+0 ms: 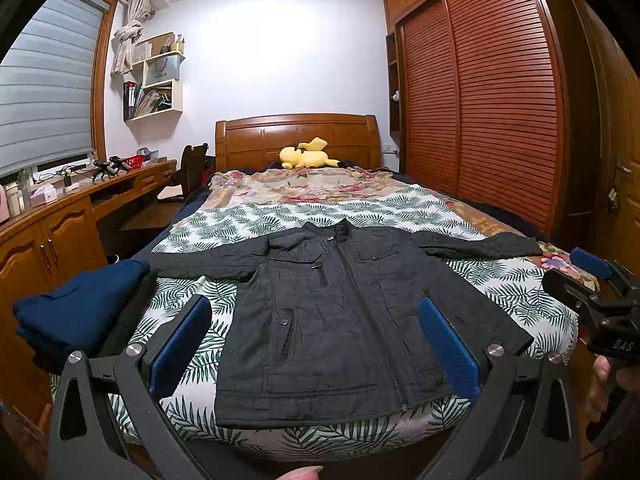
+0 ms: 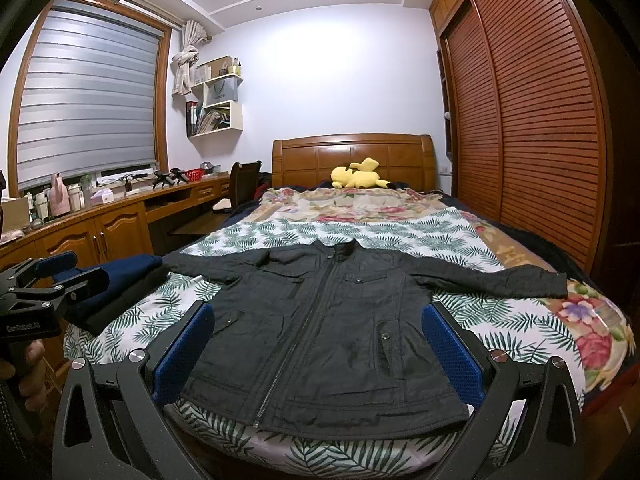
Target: Fold large clothes
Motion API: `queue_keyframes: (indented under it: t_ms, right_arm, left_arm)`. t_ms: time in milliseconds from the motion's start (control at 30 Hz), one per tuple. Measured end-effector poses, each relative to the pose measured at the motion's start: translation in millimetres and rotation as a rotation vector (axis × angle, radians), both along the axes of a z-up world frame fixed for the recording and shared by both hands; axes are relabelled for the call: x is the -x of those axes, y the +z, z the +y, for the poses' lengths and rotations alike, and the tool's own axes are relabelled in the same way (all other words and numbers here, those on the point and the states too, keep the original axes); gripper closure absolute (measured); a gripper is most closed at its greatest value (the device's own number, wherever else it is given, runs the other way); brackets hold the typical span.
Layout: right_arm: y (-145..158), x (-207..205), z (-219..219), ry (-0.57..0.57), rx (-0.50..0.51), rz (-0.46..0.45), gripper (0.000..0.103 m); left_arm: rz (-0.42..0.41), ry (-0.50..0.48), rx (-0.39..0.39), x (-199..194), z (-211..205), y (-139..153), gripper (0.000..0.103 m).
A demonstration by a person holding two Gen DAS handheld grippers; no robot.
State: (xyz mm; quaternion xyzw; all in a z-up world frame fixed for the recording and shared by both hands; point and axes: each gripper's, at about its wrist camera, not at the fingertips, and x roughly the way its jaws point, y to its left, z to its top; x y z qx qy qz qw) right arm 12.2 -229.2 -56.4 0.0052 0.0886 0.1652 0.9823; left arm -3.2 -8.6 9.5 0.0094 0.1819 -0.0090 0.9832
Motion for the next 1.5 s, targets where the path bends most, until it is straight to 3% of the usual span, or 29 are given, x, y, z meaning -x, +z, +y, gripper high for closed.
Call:
queue_keyframes:
  t_ms: [300,933,1267,1500]
  right_arm:
    - [-4.8,-7.4,-1.8,0.004,0.004,0.014,0.0]
    - [-1.6,-59.2,9.3,0.085,0.027,0.038,0.0]
    - [-7.1,-105.3,31.4,0.148,0.057,0.008,0.0]
    - [-16.5,-158.8,46.1,0.224,0.072,0.047,0.0]
  left_arm:
    - [0.023,0.0,0.008,-6.0,0.1,-4.3,0.0]
    - [0.109,0.036,0.028,-41.5,30.9,-44.3,0.0]
    - [0.169,0.078,0.015,-71.5,52.6,-69.9,0.0]
    - [0.211,0.085,0.032,-94.6,66.3,-86.3,0.0]
